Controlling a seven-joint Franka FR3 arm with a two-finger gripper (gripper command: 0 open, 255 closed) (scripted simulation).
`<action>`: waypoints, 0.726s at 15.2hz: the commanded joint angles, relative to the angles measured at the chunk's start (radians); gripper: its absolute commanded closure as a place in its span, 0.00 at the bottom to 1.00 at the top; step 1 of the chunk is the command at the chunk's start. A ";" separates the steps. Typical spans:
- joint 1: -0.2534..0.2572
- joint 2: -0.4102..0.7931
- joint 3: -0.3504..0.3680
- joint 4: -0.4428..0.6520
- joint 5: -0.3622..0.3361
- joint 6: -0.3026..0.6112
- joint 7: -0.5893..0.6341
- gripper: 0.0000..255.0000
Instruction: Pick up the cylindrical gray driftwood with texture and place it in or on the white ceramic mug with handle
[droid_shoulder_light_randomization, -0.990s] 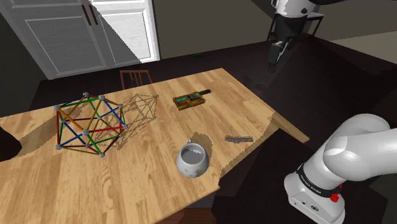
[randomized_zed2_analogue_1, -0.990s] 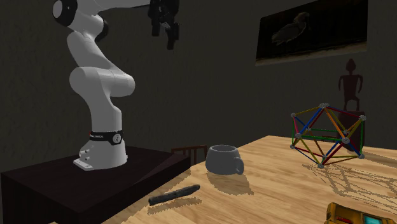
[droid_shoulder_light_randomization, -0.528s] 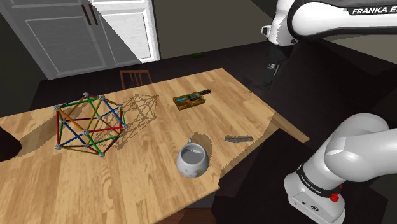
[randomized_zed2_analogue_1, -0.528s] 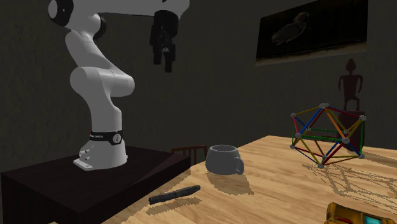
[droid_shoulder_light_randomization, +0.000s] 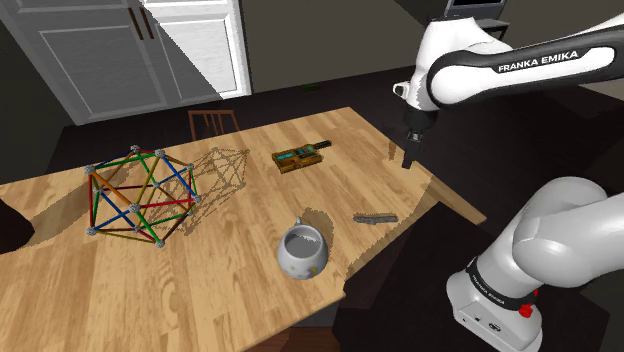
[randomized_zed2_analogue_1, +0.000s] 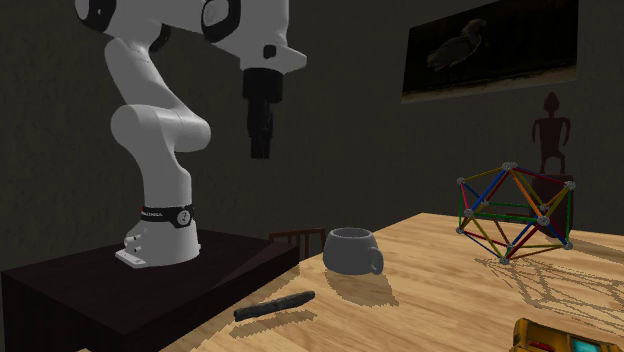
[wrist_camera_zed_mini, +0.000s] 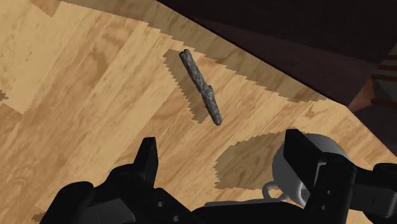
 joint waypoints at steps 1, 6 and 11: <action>0.013 0.053 -0.034 -0.035 0.000 0.085 -0.064 0.00; 0.062 0.223 -0.115 -0.082 0.027 0.285 -0.231 0.00; 0.143 0.443 -0.193 -0.088 0.133 0.480 -0.448 0.00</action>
